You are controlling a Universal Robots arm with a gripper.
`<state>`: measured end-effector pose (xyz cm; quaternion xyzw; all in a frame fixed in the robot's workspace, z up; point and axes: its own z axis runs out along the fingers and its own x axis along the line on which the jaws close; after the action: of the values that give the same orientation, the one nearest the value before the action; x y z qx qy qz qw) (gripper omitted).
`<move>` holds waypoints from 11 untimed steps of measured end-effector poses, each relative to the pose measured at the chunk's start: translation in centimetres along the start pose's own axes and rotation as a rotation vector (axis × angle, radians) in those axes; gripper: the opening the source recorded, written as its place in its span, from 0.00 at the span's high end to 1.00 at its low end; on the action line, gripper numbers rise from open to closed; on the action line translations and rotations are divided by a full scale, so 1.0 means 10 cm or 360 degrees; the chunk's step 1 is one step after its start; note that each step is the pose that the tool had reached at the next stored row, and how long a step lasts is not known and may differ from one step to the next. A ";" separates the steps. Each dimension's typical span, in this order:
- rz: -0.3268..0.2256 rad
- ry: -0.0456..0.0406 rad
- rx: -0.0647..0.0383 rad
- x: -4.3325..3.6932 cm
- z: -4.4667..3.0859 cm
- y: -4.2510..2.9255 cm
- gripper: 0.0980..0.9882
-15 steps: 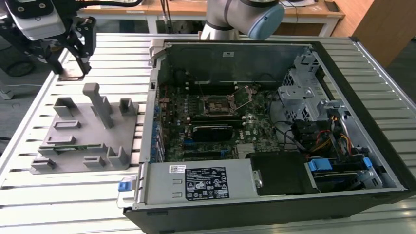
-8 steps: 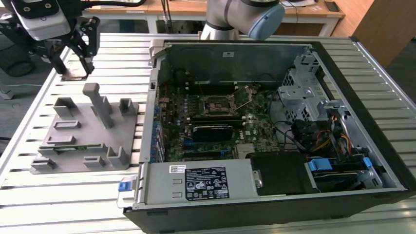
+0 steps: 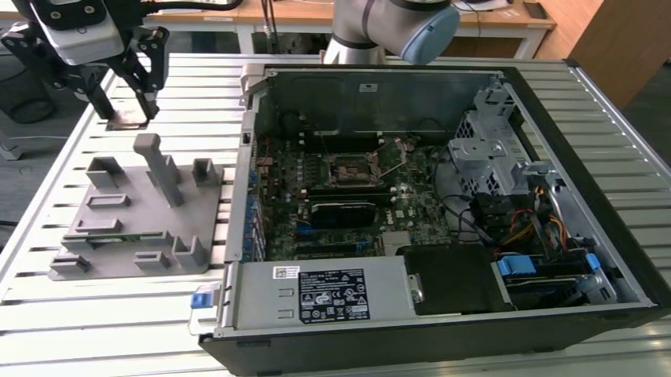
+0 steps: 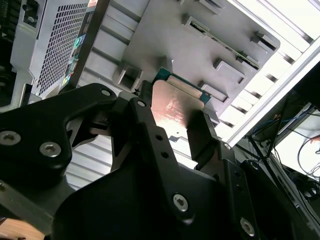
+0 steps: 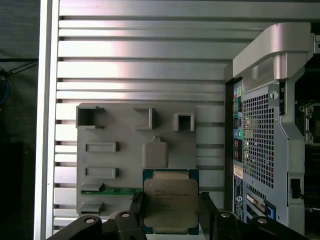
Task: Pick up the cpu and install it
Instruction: 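Pick up the cpu and move it towards the insertion slot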
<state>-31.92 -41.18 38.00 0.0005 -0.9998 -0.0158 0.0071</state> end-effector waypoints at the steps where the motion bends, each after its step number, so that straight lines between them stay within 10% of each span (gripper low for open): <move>1: 0.0000 0.0000 0.0000 -0.010 0.000 0.000 0.52; 11: 0.0000 0.0000 0.0000 -0.100 -0.001 0.005 0.52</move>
<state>-30.93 -41.13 38.00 0.0005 -0.9998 -0.0158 0.0070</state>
